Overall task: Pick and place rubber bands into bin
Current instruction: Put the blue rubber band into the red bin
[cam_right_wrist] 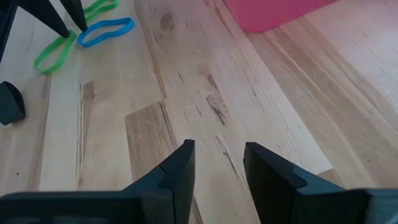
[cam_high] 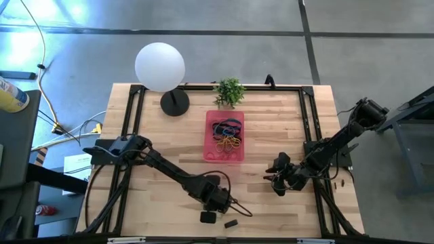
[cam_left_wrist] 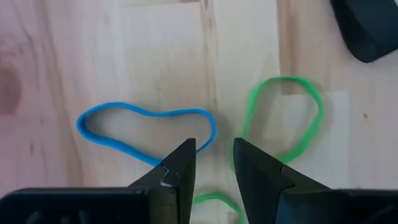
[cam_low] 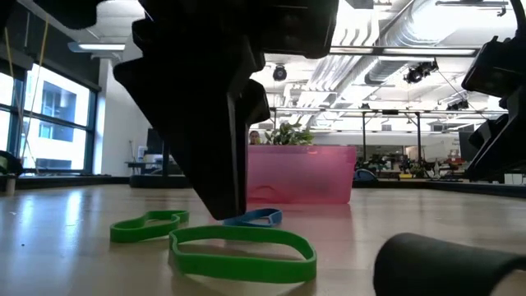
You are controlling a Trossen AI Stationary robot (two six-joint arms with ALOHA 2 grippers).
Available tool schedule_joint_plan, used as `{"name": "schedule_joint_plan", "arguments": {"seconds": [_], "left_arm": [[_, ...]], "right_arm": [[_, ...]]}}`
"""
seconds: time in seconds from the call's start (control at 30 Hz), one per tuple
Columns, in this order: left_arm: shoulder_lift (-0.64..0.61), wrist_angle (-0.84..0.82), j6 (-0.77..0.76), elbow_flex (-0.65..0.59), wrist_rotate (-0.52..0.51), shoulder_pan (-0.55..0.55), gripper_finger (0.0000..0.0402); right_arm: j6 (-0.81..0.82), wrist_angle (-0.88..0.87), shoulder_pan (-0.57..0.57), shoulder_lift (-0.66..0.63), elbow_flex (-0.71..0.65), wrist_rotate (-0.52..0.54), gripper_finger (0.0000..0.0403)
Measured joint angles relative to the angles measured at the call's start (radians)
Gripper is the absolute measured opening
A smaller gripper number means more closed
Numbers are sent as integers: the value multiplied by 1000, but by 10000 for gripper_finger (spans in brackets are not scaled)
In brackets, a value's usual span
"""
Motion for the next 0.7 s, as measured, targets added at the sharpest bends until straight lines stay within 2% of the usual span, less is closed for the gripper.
{"name": "schedule_joint_plan", "arguments": {"seconds": [0.33, 0.7], "left_arm": [[0, 0, 33, 0, -30, 0, 97], [0, 1, 176, 0, -37, 1, 97]], "right_arm": [[-2, 0, 0, 0, 0, 0, 129], [3, 0, 0, 0, 0, 3, 129]]}}
